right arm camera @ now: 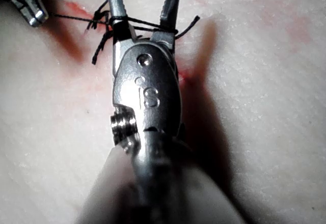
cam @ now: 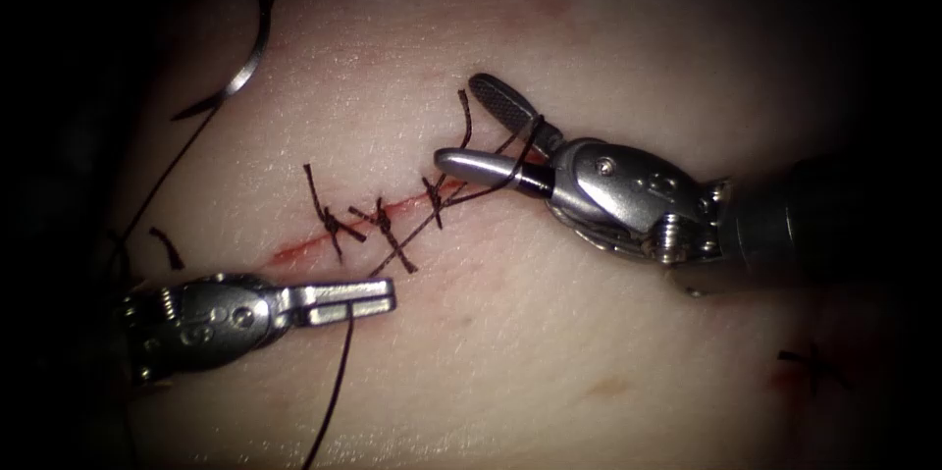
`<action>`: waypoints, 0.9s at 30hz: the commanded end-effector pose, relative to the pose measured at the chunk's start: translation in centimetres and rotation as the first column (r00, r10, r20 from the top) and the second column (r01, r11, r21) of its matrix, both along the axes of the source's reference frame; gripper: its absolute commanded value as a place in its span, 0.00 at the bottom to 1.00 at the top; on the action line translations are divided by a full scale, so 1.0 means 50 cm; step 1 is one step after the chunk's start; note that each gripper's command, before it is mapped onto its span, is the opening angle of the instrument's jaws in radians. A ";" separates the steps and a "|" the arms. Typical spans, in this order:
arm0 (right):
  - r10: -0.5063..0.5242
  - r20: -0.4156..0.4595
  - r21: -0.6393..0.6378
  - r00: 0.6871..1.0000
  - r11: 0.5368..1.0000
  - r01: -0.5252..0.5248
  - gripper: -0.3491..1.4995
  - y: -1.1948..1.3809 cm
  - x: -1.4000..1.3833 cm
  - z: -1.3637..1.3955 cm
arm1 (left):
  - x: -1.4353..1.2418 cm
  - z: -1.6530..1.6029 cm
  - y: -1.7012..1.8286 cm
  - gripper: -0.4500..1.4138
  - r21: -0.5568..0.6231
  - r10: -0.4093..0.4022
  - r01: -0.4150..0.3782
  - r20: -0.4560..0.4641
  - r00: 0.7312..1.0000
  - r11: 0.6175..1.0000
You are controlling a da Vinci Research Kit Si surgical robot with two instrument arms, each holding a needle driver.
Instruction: Wound Closure
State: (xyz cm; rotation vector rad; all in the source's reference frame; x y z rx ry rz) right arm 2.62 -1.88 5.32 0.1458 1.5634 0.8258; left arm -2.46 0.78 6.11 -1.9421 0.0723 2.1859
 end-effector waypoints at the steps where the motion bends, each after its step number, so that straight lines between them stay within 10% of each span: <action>1: -0.008 0.000 0.011 1.000 1.000 0.008 0.73 -0.0018 0.0018 0.0008 | -0.0010 0.0011 0.0002 0.00 0.001 0.000 0.000 0.000 1.000 1.000; 27: -0.018 0.146 0.301 0.989 0.953 -0.027 0.71 -0.0019 0.0047 0.0110 | -0.0039 -0.0028 0.0050 0.00 -0.029 0.039 -0.041 -0.073 0.997 0.999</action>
